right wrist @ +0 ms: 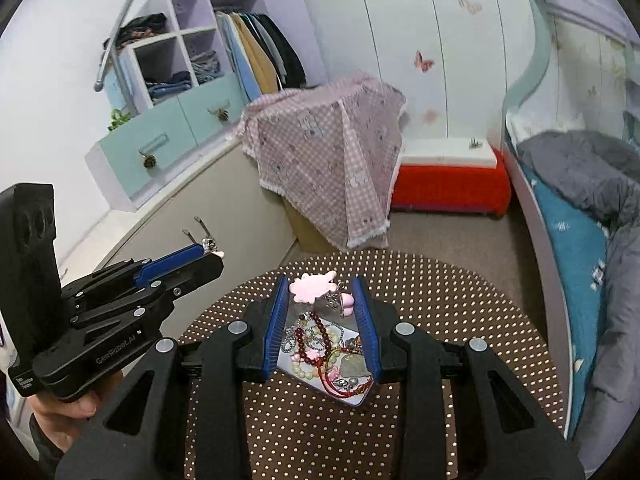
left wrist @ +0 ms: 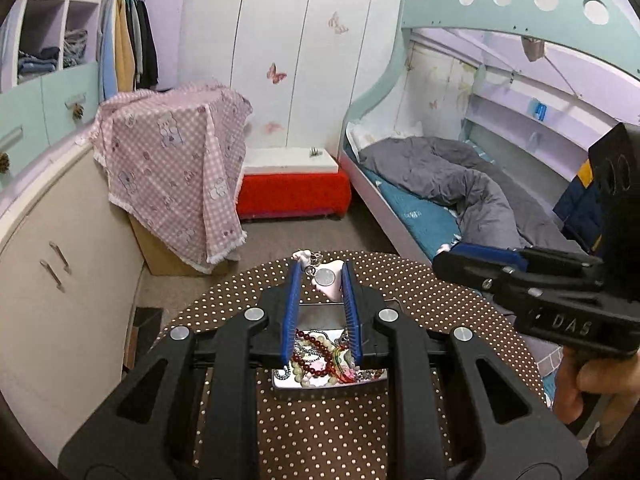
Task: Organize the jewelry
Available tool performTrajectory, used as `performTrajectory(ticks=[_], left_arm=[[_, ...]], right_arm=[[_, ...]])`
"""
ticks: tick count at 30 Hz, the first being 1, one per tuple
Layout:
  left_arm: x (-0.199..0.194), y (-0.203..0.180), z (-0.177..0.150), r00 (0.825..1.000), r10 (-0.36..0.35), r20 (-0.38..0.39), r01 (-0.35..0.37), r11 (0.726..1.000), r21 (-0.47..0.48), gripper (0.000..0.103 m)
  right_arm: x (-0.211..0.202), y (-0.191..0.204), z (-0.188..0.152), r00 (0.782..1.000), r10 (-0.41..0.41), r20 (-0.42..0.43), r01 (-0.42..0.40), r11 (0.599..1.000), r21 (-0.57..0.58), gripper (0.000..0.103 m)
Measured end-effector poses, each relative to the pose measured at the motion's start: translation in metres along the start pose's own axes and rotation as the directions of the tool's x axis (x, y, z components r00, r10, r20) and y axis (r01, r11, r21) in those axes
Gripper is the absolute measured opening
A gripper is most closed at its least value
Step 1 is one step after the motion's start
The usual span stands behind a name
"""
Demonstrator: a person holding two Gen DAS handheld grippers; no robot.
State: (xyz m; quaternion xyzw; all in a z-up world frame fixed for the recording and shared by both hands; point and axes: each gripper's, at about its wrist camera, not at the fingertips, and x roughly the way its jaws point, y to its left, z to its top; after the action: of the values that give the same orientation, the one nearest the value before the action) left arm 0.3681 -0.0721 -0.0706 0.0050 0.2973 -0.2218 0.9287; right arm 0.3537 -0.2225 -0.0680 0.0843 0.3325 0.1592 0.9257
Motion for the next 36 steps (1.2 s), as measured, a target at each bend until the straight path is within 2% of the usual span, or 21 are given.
performTrajectory(ticks=[5, 6, 7, 8, 9, 10, 12, 15, 22, 30, 36], left_arm=[[0.030, 0.002, 0.000, 0.998, -0.010, -0.055, 0.010, 1.000, 0.005, 0.023], [0.036, 0.004, -0.001, 0.997, -0.004, -0.073, 0.005, 1.000, 0.009, 0.043], [0.040, 0.006, -0.002, 0.996, 0.022, -0.085, -0.022, 1.000, 0.004, 0.068], [0.041, 0.012, -0.004, 0.994, 0.080, -0.077, -0.081, 0.997, -0.011, 0.076], [0.039, 0.017, -0.005, 0.993, 0.097, -0.063, -0.098, 0.995, -0.027, 0.085], [0.034, 0.025, -0.006, 0.995, 0.087, -0.043, -0.090, 0.994, -0.057, 0.092], [0.024, 0.033, -0.009, 0.994, 0.103, -0.024, -0.105, 0.990, -0.093, 0.094], [0.004, 0.034, -0.014, 0.985, 0.170, 0.011, -0.169, 0.982, -0.081, 0.095], [-0.061, 0.022, -0.025, 0.954, 0.282, 0.105, -0.274, 0.958, -0.081, 0.097], [-0.135, -0.006, -0.042, 0.917, 0.345, 0.198, -0.334, 0.939, -0.087, 0.097], [-0.181, -0.027, -0.056, 0.892, 0.374, 0.254, -0.367, 0.927, -0.077, 0.097]], right_arm=[[0.027, -0.010, -0.003, 0.998, 0.034, -0.057, -0.031, 0.998, 0.053, 0.031], [0.030, -0.012, -0.003, 0.997, 0.034, -0.062, -0.031, 0.998, 0.060, 0.033], [0.035, -0.016, -0.005, 0.997, 0.030, -0.070, -0.024, 0.996, 0.085, 0.036], [0.035, -0.020, -0.007, 0.997, 0.027, -0.074, -0.019, 0.994, 0.109, 0.048], [0.035, -0.024, -0.008, 0.997, 0.021, -0.073, -0.011, 0.991, 0.131, 0.081], [0.031, -0.027, -0.010, 0.998, 0.006, -0.057, 0.002, 0.989, 0.145, 0.093], [0.024, -0.031, -0.011, 0.999, -0.013, -0.032, 0.018, 0.988, 0.155, 0.096], [0.012, -0.035, -0.014, 1.000, -0.022, -0.014, 0.024, 0.984, 0.175, 0.096], [-0.029, -0.021, -0.022, 0.997, -0.065, 0.037, 0.059, 0.988, 0.143, 0.096], [-0.095, 0.005, -0.040, 0.984, -0.111, 0.138, 0.100, 0.992, 0.082, 0.096], [-0.144, 0.025, -0.057, 0.961, -0.156, 0.230, 0.148, 0.988, 0.051, 0.096]])
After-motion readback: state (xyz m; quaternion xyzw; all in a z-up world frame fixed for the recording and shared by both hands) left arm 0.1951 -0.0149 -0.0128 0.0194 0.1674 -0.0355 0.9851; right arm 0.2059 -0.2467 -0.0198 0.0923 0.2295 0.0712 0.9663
